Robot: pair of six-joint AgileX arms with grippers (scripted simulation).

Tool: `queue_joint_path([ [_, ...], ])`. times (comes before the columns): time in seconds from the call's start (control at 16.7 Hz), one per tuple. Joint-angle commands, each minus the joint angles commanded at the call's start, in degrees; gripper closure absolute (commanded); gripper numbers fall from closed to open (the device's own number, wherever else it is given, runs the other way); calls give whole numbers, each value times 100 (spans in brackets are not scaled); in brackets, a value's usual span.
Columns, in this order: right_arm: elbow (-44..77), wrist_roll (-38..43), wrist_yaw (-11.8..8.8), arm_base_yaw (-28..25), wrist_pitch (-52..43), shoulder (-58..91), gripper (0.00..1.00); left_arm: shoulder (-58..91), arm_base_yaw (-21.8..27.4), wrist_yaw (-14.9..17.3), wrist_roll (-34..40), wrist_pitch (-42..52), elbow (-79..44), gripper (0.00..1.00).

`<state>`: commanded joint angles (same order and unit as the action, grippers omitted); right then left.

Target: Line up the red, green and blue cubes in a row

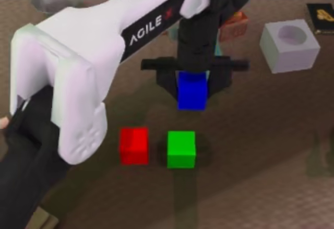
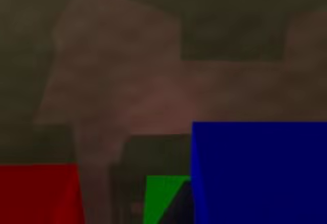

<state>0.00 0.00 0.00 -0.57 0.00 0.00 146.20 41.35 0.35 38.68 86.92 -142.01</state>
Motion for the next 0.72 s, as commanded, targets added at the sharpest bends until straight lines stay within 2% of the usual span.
queue_joint_path([
  [0.18,0,0,0,0,0,0,0,116,729,4,903,194,-394,100],
  [0.3,0,0,0,0,0,0,0,155,1008,2,1209,263,-547,100],
  [0.72,0,0,0,0,0,0,0,124,1047,-1,1268,174,-471,100],
])
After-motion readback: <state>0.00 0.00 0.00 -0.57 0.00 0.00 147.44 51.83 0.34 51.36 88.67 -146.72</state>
